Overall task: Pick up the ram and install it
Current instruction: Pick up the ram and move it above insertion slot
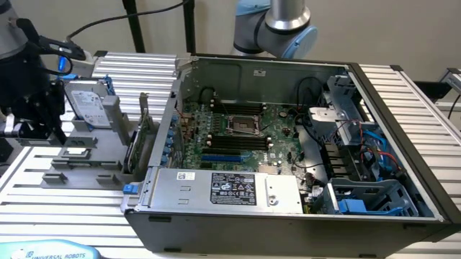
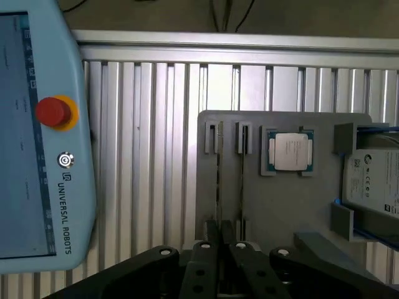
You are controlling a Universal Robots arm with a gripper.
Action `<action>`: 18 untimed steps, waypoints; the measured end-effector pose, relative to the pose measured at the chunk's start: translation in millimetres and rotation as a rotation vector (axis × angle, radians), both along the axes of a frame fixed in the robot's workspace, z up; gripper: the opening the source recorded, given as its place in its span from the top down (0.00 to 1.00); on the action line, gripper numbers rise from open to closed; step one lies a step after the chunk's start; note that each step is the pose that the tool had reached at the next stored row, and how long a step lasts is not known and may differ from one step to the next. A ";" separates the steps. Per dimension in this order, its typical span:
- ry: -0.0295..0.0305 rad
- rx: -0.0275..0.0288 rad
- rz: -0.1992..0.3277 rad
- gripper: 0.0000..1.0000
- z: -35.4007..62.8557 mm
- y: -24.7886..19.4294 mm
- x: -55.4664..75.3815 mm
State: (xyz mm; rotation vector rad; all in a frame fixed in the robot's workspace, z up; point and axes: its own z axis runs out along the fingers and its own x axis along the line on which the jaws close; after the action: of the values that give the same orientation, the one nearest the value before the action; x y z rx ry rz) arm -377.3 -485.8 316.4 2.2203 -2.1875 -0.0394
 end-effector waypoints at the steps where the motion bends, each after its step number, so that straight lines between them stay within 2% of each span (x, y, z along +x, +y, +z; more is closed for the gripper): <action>1: -0.0001 0.0001 0.000 0.87 4.6 0.0 1.0; 9: -0.0002 0.0001 0.000 0.87 39.4 0.8 18.0; 18: -0.0001 0.0000 0.000 0.87 64.2 1.7 50.9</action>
State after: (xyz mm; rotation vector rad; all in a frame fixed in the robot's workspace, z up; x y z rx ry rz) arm -326.4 -484.1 380.6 2.2202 -2.1877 -0.0393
